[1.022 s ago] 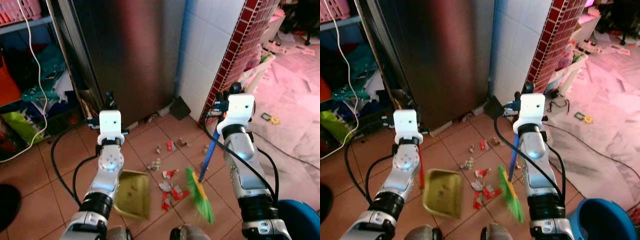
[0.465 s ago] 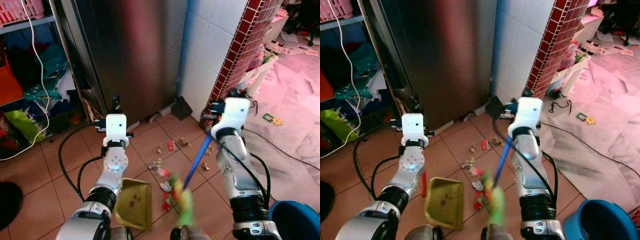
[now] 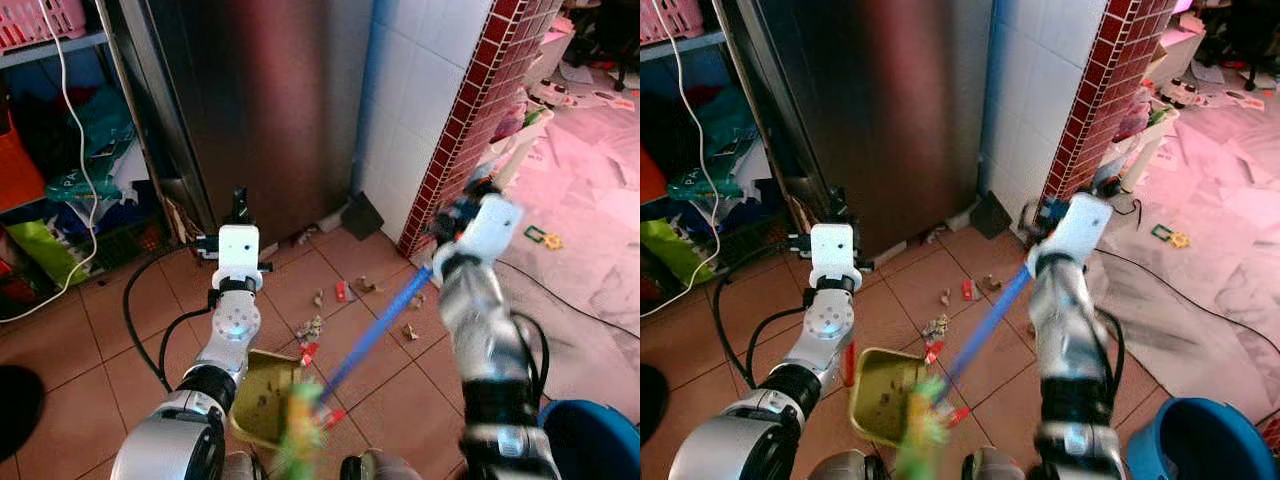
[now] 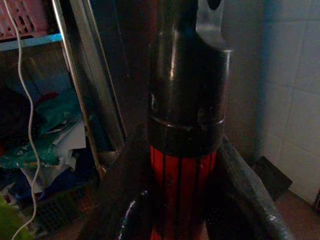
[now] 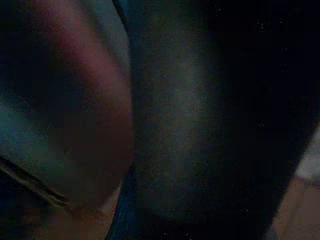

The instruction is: Sweep floor

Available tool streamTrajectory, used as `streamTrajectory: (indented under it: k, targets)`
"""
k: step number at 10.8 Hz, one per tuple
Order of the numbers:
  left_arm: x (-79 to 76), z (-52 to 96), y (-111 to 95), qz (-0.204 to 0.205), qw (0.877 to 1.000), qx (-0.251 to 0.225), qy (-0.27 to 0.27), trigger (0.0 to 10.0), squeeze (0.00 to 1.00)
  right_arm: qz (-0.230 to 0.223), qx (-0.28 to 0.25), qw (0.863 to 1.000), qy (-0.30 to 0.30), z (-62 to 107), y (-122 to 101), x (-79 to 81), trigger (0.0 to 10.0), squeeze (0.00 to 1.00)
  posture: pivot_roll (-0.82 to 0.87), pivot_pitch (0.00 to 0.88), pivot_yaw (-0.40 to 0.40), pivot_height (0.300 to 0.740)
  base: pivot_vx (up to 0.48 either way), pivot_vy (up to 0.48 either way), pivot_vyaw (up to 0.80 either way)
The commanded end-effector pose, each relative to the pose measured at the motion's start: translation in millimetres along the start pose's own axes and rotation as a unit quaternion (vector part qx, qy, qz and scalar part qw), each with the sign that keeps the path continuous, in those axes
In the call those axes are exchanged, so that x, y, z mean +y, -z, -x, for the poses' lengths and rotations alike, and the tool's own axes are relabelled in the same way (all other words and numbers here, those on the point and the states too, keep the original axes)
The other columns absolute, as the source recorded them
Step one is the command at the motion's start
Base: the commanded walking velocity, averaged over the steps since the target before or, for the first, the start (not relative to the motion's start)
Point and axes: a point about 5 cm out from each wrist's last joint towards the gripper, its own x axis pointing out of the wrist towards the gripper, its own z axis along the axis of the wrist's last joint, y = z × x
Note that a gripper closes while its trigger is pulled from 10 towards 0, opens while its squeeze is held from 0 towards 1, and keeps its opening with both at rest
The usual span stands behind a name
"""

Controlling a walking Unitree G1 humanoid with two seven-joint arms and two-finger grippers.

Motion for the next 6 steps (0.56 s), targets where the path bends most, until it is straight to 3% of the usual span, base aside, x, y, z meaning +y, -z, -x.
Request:
streamTrajectory:
  k: [1,4,6]
  targets:
    - [-3.3,-7.4,-13,0.011,0.999,-0.031,-0.002,10.0,0.00,-0.063,-0.019,0.997,-0.026,-0.4,-19,15.4,10.0,0.00,-0.14,0.053,-0.008,0.740,0.000,0.000,0.00]
    - [-4.1,-8.8,-11,0.011,1.000,-0.015,-0.005,10.0,0.00,-0.098,-0.047,0.993,-0.044,-5.7,-51,24.3,10.0,0.00,-0.15,0.051,-0.006,0.740,0.000,0.000,0.00]
    - [-7.6,-10.1,-7,0.041,0.999,0.018,0.031,10.0,0.00,-0.043,-0.092,0.991,-0.087,-5.6,-74,30.7,10.0,0.00,-0.15,0.049,-0.004,0.740,0.000,0.000,0.00]
